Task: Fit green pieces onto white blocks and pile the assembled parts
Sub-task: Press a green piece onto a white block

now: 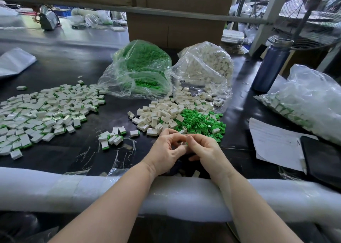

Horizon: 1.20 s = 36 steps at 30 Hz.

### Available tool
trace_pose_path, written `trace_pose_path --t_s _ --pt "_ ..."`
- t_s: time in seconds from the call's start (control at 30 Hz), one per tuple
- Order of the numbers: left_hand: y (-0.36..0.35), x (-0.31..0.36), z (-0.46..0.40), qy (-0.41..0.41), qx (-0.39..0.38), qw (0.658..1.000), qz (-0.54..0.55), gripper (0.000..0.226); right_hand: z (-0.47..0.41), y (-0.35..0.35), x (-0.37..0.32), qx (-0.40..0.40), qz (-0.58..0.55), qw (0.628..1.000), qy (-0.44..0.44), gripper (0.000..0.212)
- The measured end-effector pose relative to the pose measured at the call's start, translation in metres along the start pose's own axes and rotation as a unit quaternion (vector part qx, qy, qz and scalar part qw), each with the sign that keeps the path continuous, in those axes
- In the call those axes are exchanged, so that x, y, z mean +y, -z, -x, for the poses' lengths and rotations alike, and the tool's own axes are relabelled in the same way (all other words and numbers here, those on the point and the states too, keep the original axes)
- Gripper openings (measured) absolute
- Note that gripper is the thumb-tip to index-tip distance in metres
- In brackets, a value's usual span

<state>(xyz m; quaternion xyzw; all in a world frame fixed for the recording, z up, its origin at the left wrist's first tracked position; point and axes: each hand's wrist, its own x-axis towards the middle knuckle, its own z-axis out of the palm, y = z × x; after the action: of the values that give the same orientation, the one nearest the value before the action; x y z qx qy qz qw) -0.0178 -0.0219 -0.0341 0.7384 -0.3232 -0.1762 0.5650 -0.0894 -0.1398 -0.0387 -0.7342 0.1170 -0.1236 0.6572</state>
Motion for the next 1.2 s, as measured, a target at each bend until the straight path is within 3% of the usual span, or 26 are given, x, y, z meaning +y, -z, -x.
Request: trace_pose_path --t_s 0.13,0.63,1.2 --pt "-0.0005 0.0006 0.0006 -0.011 -0.018 1.000 -0.001 0.021 -0.0001 0.0016 -0.0001 -0.025 0.003 1.000 -0.003 0.027" --pt "-0.0025 -0.0006 -0.0002 -0.013 -0.072 0.997 -0.036 0.020 0.0001 0.0040 0.0017 0.007 -0.028 1.000 -0.001 0.019" --pt "-0.0020 -0.0017 0.0005 -0.015 -0.078 0.994 -0.077 0.016 0.0000 0.0041 0.0026 0.013 -0.037 0.999 -0.014 0.017"
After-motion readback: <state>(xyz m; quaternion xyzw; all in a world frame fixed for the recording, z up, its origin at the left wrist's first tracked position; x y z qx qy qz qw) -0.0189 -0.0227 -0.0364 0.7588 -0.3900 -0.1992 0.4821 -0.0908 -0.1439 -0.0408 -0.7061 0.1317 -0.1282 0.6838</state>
